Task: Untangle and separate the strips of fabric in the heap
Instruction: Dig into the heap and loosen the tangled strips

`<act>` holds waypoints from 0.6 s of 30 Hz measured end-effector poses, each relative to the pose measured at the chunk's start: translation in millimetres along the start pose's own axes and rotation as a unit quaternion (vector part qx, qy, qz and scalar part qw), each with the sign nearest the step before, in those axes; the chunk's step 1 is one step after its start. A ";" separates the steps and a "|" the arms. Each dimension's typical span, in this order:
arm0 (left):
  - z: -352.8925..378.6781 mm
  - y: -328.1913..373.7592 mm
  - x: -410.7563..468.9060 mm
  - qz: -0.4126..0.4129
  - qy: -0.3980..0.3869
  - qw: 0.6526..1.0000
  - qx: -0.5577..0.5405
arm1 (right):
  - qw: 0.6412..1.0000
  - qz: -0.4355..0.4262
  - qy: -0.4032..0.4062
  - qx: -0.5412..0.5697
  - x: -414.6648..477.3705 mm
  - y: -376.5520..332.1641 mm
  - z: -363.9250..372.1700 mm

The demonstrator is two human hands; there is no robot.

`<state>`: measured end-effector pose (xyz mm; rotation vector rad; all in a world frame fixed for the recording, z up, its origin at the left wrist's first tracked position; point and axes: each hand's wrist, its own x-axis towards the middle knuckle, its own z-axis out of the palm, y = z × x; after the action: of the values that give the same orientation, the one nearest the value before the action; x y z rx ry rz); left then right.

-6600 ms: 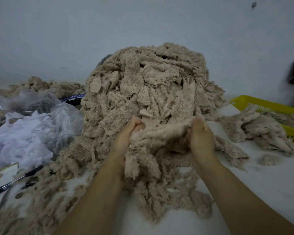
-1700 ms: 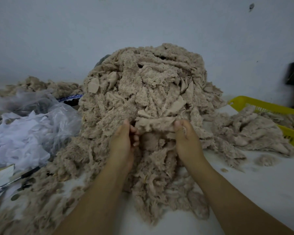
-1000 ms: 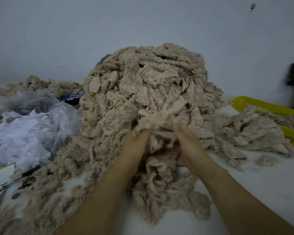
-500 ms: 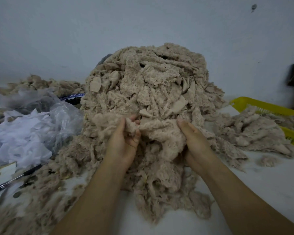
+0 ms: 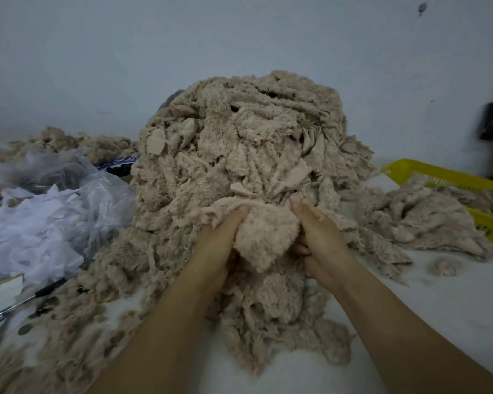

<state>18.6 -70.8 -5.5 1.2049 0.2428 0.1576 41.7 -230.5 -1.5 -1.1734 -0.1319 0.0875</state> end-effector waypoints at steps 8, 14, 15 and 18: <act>-1.3 10.7 -4.1 -0.015 -0.038 0.999 -0.015 | 0.981 -0.077 -0.012 -0.176 -0.1 5.4 -7.2; 0.0 3.3 -12.4 -0.025 -0.115 0.974 0.195 | 0.895 -0.124 -0.182 -0.389 -3.7 16.0 1.5; -1.2 2.5 -12.0 -0.024 -0.116 0.971 0.209 | 0.892 -0.117 -0.192 -0.392 -5.2 15.2 0.6; -3.8 0.7 -9.0 -0.023 -0.128 0.966 0.223 | 0.903 -0.107 -0.180 -0.375 -6.2 11.3 -1.7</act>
<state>8.9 -69.4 -5.3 1.6496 0.0802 -0.1011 35.9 -228.5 -12.9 -1.8965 -0.6677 0.0587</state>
